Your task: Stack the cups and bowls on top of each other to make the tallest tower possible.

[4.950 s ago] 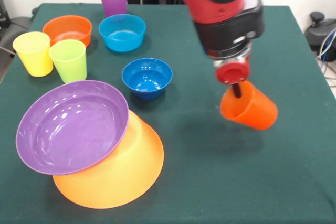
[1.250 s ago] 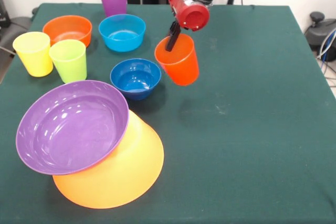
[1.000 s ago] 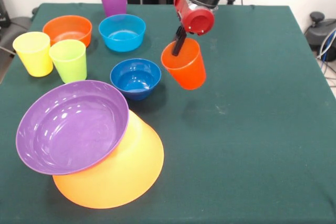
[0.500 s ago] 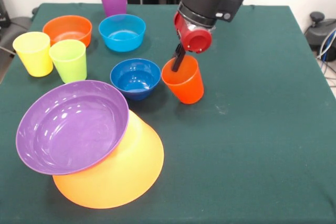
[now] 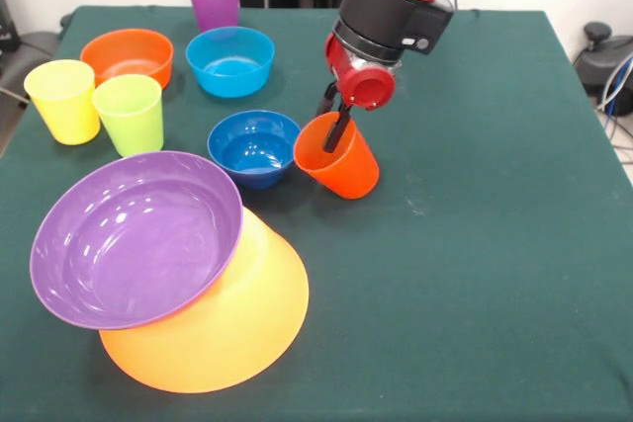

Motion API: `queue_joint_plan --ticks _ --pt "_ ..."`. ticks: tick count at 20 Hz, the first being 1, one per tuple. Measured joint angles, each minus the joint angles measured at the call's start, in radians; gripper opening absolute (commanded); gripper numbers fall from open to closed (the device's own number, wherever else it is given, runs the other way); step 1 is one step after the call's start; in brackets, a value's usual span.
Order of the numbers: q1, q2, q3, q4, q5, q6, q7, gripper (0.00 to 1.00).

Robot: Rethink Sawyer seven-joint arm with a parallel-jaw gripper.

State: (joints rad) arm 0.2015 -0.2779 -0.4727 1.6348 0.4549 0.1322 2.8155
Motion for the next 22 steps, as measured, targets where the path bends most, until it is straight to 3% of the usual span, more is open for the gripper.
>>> queue_joint_plan --ticks 9,22 --pt "-0.012 -0.015 0.016 0.002 0.000 0.000 0.000 1.00" --pt "-0.031 -0.190 0.039 0.039 -0.001 0.056 0.000 1.00"
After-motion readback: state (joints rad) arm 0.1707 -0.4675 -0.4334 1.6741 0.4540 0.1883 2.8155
